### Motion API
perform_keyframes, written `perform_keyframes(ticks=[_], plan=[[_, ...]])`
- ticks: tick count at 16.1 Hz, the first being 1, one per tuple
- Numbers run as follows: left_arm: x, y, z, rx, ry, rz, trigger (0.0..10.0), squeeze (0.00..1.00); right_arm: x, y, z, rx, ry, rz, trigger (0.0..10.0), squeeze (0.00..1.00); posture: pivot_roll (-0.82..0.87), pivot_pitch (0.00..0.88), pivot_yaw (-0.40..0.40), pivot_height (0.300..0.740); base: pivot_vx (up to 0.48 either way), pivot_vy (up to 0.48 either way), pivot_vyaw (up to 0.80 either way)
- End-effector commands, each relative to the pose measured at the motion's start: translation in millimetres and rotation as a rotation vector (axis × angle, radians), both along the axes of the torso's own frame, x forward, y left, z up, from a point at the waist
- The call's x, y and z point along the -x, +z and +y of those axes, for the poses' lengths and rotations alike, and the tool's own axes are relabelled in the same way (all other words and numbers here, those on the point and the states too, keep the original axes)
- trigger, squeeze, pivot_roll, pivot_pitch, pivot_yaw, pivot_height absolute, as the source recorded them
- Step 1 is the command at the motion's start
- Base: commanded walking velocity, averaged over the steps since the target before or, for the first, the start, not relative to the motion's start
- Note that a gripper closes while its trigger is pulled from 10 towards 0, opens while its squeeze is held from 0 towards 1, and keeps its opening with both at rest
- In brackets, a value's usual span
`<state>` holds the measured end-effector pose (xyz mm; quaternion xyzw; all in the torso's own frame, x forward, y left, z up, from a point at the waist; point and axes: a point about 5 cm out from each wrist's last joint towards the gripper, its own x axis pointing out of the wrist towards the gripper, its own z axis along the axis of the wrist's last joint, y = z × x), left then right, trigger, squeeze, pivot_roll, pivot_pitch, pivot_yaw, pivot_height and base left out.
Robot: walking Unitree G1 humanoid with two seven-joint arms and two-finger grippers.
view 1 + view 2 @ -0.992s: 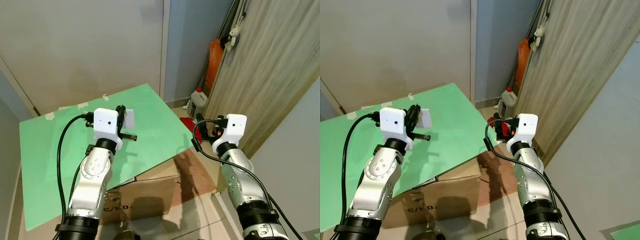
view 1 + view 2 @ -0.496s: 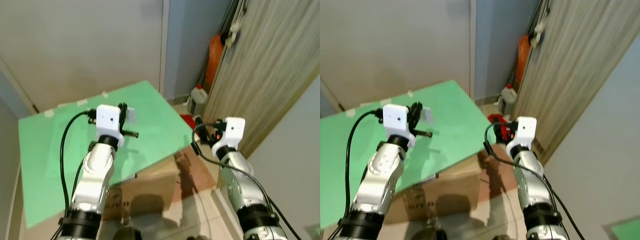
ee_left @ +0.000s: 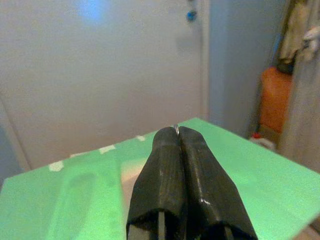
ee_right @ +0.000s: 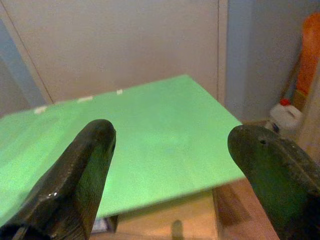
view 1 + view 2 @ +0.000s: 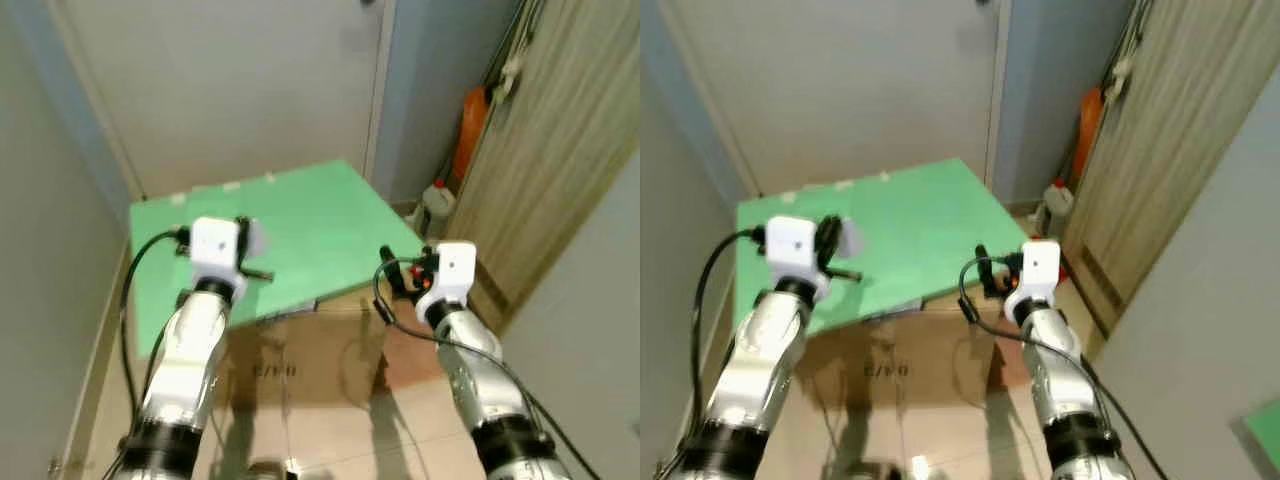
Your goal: Hang keys on a hook
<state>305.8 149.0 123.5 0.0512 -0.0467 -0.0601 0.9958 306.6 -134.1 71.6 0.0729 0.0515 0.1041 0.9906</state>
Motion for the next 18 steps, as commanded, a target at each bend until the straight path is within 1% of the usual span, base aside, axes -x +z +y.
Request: perform_keyframes(ticks=[1, 5, 7, 8, 9, 11, 13, 15, 16, 18], plan=[[-2.0, 4.1, -2.3, -0.005, -0.012, -0.015, 0.0, 0.0, -0.6, 2.7, -0.8, 0.017, 0.011, 0.001, 10.0, 0.0, 0.02, 0.0, 0.023, 0.74, 0.0, 0.0, -0.74], [-2.2, 0.8, -4.4, -0.01, -0.038, 0.001, 0.0, 0.0, 1.6, 0.8, -4.2, 0.023, -0.005, 0.004, 10.0, 0.0, 0.01, 0.0, 0.029, 0.74, 0.0, 0.0, -0.69], [-1.3, -3.1, -10.3, -0.029, -0.099, 0.022, 0.0, 0.0, 2.7, 0.0, -5.5, 0.027, -0.012, 0.007, 10.0, 0.0, 0.01, 0.0, 0.034, 0.74, 0.0, 0.0, -0.61], [-1.0, -7.7, -13.5, -0.043, -0.136, 0.047, 0.0, 0.0, 3.1, -0.4, -5.8, 0.026, -0.013, 0.01, 10.0, 0.0, 0.0, 0.0, 0.039, 0.74, 0.0, 0.0, -0.56], [-1.6, -8.6, -13.8, -0.044, -0.141, 0.054, 0.0, 0.0, 3.2, -0.5, -5.8, 0.025, -0.014, 0.011, 10.0, 0.0, 0.0, 0.0, 0.039, 0.74, 0.0, 0.0, -0.56], [-4.4, -7.6, -15.8, -0.037, -0.16, 0.054, 0.0, 0.0, 3.4, -0.2, -8.0, 0.019, -0.021, 0.012, 10.0, 0.0, 0.0, 0.0, 0.042, 0.74, 0.0, 0.0, -0.53], [-7.2, -6.6, -19.5, -0.022, -0.208, 0.065, 0.0, 0.0, 2.1, 0.9, -9.1, 0.016, -0.029, 0.01, 10.0, 0.0, -0.01, 0.0, 0.05, 0.74, 0.0, 0.0, -0.52], [-8.4, -6.3, -19.4, -0.032, -0.224, 0.068, 0.0, 0.0, 2.0, 1.2, -9.4, 0.012, -0.035, 0.01, 10.0, 0.0, -0.01, 0.0, 0.055, 0.74, 0.0, 0.0, -0.49], [-9.7, -6.0, -19.9, -0.043, -0.238, 0.071, 0.0, 0.0, 2.1, 0.8, -9.8, 0.012, -0.036, 0.011, 10.0, 0.0, -0.01, 0.0, 0.055, 0.732, 0.0, 0.0, -0.46], [-8.9, -5.6, -21.3, -0.056, -0.261, 0.067, 0.0, 0.0, 3.4, 2.9, -9.5, 0.01, -0.035, -0.01, 10.0, 0.0, -0.01, 0.0, 0.064, 0.709, 0.0, 0.0, 0.0]])
